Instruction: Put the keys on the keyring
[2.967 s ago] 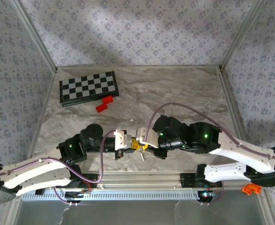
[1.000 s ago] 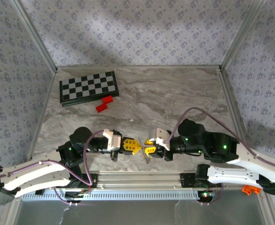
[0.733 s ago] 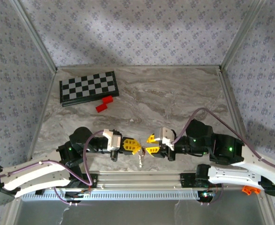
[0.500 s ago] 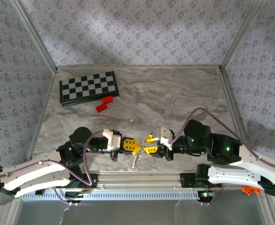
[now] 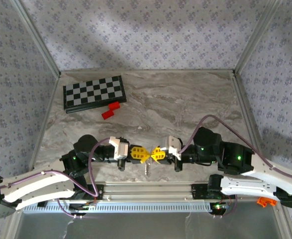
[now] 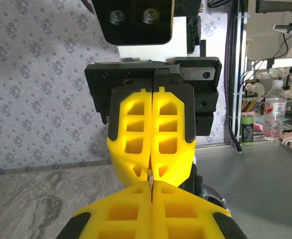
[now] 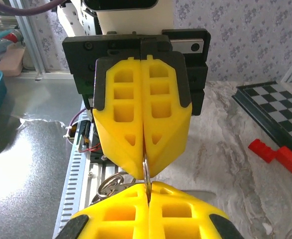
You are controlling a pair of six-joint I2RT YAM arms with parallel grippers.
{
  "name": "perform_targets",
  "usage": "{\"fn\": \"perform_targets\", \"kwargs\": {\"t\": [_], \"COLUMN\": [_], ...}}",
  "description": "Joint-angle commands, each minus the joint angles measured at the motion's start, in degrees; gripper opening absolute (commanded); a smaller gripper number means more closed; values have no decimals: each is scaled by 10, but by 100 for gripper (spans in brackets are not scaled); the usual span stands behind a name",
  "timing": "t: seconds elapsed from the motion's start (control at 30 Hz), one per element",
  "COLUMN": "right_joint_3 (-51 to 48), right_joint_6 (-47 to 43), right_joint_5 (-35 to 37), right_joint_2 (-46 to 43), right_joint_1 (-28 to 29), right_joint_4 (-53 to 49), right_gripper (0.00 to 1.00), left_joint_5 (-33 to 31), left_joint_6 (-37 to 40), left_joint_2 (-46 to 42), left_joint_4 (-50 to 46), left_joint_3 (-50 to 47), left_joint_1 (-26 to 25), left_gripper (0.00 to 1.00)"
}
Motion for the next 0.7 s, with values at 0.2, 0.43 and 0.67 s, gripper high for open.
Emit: {"fn": "perform_targets", "kwargs": {"t": [0.2,0.43,0.67], "right_joint_3": [114,175,185], "right_joint_6": [-1,-9,-13], "right_joint_5": [71,59,41], "right_joint_2": [66,129,154], "right_joint_1": [-2,-8,-16], "right_joint_4": [-180,-275,-286], "right_gripper": [0,0,0], "left_joint_5": [-117,-128,-117], "left_joint_6": [62,74,73], "left_joint_2": [18,34,39], "left_joint_4": [-176,-197,-189], "left_joint_3": [66,74,72], "left_joint_1": [-2,-2,-2], "left_gripper": [17,19,18]}}
